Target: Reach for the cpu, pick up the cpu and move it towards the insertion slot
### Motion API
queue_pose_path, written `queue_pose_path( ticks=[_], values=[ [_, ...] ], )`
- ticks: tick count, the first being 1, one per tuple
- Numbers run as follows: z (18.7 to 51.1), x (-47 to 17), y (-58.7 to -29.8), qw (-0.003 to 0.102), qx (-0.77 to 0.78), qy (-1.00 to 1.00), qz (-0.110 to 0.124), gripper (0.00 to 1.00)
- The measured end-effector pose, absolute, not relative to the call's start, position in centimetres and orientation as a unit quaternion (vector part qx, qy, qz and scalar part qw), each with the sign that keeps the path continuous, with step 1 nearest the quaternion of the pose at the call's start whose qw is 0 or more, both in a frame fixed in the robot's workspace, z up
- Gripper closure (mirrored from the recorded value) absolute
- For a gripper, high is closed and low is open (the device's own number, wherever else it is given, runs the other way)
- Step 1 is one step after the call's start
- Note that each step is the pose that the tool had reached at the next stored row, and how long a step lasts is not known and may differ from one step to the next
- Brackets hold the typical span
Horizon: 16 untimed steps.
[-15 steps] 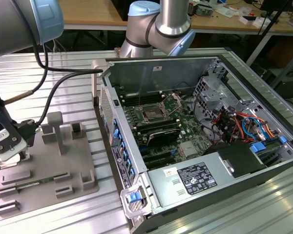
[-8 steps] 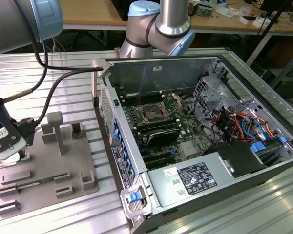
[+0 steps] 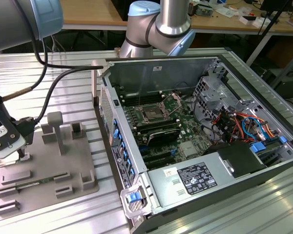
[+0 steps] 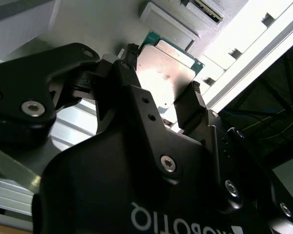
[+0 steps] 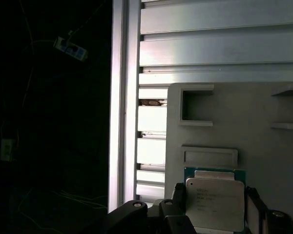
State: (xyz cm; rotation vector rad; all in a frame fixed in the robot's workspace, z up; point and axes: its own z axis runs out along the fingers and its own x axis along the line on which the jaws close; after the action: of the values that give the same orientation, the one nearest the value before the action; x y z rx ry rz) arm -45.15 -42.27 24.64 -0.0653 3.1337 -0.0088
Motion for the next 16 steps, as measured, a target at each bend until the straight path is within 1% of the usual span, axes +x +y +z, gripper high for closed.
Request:
queue_pose_path(
  ticks=[16],
  values=[
    [25.13, -45.15, -42.27, 0.003, -0.021, 1.0, -0.003, 0.45]
  ],
)
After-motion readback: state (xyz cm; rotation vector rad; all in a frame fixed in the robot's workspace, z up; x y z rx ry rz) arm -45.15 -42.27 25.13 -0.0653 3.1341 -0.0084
